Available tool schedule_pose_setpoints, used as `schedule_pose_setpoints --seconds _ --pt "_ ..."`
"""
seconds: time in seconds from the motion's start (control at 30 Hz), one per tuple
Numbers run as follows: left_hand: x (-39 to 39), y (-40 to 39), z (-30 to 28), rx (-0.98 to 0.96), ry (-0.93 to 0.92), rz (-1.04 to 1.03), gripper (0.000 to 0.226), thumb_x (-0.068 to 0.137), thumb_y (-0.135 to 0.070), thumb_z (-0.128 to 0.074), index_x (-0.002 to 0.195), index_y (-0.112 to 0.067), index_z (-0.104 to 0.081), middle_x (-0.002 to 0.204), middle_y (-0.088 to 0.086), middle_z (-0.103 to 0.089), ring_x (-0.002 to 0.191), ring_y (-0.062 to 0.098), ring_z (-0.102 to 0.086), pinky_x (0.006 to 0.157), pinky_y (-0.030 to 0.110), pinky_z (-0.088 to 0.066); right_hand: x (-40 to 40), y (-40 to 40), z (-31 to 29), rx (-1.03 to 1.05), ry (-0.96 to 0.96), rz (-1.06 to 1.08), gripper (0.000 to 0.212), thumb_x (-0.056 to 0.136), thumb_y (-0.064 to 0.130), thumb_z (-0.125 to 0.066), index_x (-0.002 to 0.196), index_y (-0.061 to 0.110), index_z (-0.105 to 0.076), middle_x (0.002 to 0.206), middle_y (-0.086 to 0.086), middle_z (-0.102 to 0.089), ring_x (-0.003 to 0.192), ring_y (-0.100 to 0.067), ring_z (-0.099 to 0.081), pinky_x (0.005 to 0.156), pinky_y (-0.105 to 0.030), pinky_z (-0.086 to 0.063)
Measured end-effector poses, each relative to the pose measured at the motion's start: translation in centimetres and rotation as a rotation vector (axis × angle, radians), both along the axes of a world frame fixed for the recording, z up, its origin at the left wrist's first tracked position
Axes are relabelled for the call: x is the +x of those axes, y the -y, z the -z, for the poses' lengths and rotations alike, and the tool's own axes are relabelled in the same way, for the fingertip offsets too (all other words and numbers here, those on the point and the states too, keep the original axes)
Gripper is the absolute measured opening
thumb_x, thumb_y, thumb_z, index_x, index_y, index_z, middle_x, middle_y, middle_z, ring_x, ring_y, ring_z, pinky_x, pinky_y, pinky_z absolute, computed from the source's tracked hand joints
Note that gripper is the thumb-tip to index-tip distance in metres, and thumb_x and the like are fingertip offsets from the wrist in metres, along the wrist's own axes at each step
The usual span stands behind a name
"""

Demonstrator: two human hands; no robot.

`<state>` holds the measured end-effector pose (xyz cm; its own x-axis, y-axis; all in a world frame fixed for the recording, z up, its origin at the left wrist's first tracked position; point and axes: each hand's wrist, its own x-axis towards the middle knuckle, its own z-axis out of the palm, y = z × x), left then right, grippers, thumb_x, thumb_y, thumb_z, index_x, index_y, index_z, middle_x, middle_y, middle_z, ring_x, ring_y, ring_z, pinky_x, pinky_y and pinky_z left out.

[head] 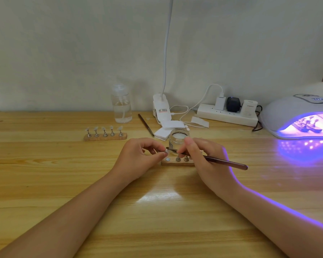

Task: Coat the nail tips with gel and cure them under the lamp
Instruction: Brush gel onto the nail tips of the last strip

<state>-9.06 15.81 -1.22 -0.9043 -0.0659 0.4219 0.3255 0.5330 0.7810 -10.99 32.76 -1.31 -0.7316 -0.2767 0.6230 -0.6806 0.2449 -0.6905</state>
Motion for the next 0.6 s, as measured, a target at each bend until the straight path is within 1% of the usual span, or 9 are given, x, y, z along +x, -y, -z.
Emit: schedule_pose_setpoints --seconds 0.1,0.13,0.23,0.33,0.37,0.43,0.5,0.53,0.6 --pt "-0.1 0.05 0.07 -0.005 0.005 0.0 0.023 0.07 -0.013 -0.076 0.063 -0.031 -0.066 0.056 -0.021 -0.061 0.06 -0.007 -0.053 0.058 0.008 -0.037 0.15 -0.14 0.16 -0.071 0.016 -0.057 0.043 0.086 0.041 -0.041 0.061 0.017 -0.066 0.06 0.003 -0.065 0.061 -0.009 -0.06 0.07 -0.03 -0.046" --pt "-0.11 0.09 0.1 -0.003 0.006 0.0 0.022 0.07 -0.013 -0.076 0.063 -0.031 -0.066 0.056 -0.022 -0.061 0.06 -0.007 -0.053 0.058 0.008 -0.037 0.19 -0.2 0.2 -0.088 0.013 -0.059 0.043 0.086 0.041 -0.041 0.06 0.017 -0.065 0.059 0.003 -0.065 0.061 -0.009 -0.06 0.07 -0.029 -0.046" --pt "-0.16 0.13 0.17 0.003 0.008 0.003 0.021 0.071 -0.015 -0.076 0.063 -0.031 -0.065 0.058 -0.025 -0.062 0.061 -0.008 -0.054 0.06 0.008 -0.036 -0.01 -0.29 0.08 -0.109 0.022 -0.013 0.036 0.086 0.04 -0.045 0.063 0.02 -0.065 0.062 0.007 -0.065 0.065 -0.006 -0.061 0.067 -0.017 -0.044" --pt "-0.25 0.13 0.2 -0.002 0.009 0.004 0.02 0.071 -0.016 -0.076 0.064 -0.032 -0.065 0.059 -0.026 -0.062 0.062 -0.008 -0.054 0.063 0.009 -0.036 -0.27 -0.14 0.02 -0.032 0.034 0.051 0.027 0.091 0.029 -0.055 0.065 0.029 -0.065 0.064 0.01 -0.066 0.066 -0.003 -0.061 0.063 -0.015 -0.045" --pt "-0.27 0.12 0.2 -0.003 0.009 0.006 0.02 0.071 -0.016 -0.076 0.064 -0.032 -0.065 0.059 -0.026 -0.062 0.062 -0.008 -0.054 0.063 0.008 -0.036 -0.24 -0.07 0.03 -0.016 0.03 0.047 0.027 0.091 0.028 -0.056 0.065 0.03 -0.064 0.064 0.01 -0.066 0.064 -0.004 -0.062 0.064 -0.016 -0.046" --pt "-0.32 0.17 0.24 -0.001 0.006 0.006 0.022 0.071 -0.014 -0.075 0.064 -0.032 -0.065 0.059 -0.026 -0.062 0.062 -0.008 -0.054 0.062 0.008 -0.036 0.03 -0.01 0.0 -0.017 0.004 0.021 0.028 0.088 0.035 -0.054 0.063 0.029 -0.065 0.064 0.01 -0.067 0.062 -0.005 -0.062 0.07 -0.023 -0.048" --pt "-0.39 0.23 0.29 -0.001 0.001 0.006 0.022 0.071 -0.012 -0.075 0.064 -0.031 -0.065 0.058 -0.026 -0.062 0.062 -0.008 -0.054 0.06 0.008 -0.035 0.26 -0.03 0.0 -0.039 -0.005 -0.02 0.036 0.085 0.041 -0.047 0.062 0.022 -0.066 0.062 0.008 -0.067 0.062 -0.006 -0.063 0.078 -0.034 -0.047" --pt "-0.41 0.23 0.3 -0.004 -0.001 0.007 0.021 0.071 -0.012 -0.075 0.065 -0.03 -0.066 0.058 -0.025 -0.062 0.062 -0.008 -0.054 0.059 0.007 -0.035 0.29 -0.08 0.05 -0.048 -0.009 -0.04 0.039 0.085 0.041 -0.044 0.062 0.019 -0.067 0.061 0.007 -0.067 0.062 -0.007 -0.063 0.079 -0.038 -0.047" --pt "-0.43 0.22 0.31 -0.004 -0.003 0.011 0.02 0.071 -0.011 -0.075 0.066 -0.029 -0.067 0.058 -0.022 -0.063 0.062 -0.008 -0.055 0.059 0.005 -0.036 0.33 -0.13 0.1 -0.07 -0.019 -0.053 0.041 0.086 0.039 -0.042 0.062 0.017 -0.067 0.06 0.005 -0.067 0.062 -0.008 -0.063 0.076 -0.037 -0.047"
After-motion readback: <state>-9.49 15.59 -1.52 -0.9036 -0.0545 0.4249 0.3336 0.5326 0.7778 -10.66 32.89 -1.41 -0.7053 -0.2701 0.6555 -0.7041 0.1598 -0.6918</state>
